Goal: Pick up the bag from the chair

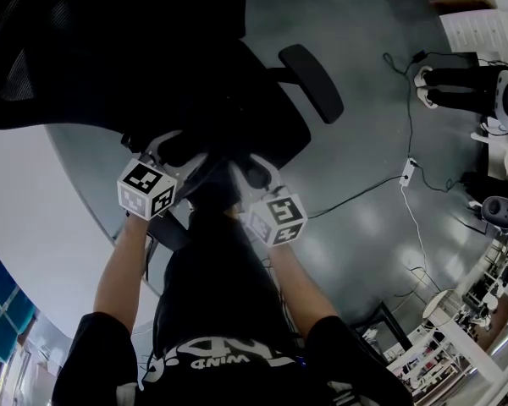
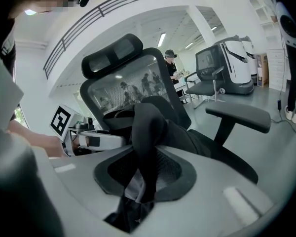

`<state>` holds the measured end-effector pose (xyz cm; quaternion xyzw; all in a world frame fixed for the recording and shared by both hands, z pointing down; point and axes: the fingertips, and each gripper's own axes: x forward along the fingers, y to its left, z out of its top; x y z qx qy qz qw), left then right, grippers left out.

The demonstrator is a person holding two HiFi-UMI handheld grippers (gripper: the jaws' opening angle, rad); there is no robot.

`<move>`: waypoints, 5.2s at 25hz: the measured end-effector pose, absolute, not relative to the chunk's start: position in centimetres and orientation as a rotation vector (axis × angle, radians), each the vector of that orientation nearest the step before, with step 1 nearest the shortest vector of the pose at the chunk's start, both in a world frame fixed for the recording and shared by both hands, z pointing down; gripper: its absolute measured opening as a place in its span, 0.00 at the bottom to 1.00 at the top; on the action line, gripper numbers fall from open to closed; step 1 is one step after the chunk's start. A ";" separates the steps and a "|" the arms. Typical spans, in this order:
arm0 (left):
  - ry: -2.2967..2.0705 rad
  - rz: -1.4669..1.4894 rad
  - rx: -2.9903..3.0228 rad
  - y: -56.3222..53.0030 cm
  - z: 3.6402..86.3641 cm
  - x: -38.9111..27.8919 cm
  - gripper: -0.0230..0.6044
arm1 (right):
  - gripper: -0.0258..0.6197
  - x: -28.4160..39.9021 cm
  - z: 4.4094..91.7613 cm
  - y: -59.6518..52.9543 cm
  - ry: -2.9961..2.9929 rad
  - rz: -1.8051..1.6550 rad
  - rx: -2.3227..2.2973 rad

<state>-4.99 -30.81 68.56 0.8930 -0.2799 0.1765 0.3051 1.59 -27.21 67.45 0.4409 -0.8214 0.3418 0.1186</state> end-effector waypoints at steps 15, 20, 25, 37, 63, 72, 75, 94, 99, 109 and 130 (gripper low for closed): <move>-0.846 0.364 2.413 -28.5 60.8 -7.3 0.22 | 0.10 -1.2 59.8 -26.2 -2.564 0.837 1.194; -0.870 0.288 2.442 -27.9 57.1 -7.6 0.21 | 0.10 -1.6 56.2 -25.1 -2.628 0.820 1.161; -0.872 0.224 2.477 -27.1 52.6 -7.2 0.19 | 0.10 -1.0 52.3 -24.1 -2.658 0.752 1.175; -0.776 0.085 2.626 -21.7 41.2 -2.9 0.09 | 0.09 2.1 44.4 -19.0 -2.653 0.598 1.273; -0.470 0.081 2.765 -3.5 30.7 1.0 0.09 | 0.09 6.8 35.2 -1.0 -2.623 0.673 1.575; -0.495 0.071 2.767 3.6 30.8 4.4 0.09 | 0.09 10.1 35.5 6.2 -2.651 0.697 1.584; -0.511 0.068 2.777 6.5 30.6 6.0 0.09 | 0.09 11.8 35.4 8.9 -2.660 0.674 1.573; -0.518 0.151 2.752 20.0 32.4 10.6 0.09 | 0.09 16.5 37.0 22.4 -2.638 0.684 1.542; -0.461 0.173 2.771 20.8 33.5 9.9 0.09 | 0.09 15.8 38.2 23.1 -2.615 0.713 1.581; -0.408 0.167 2.786 21.0 34.2 9.3 0.09 | 0.09 15.4 39.2 22.7 -2.593 0.764 1.641; -0.444 0.156 2.760 19.7 34.7 9.4 0.09 | 0.09 15.6 39.8 21.1 -2.568 0.755 1.628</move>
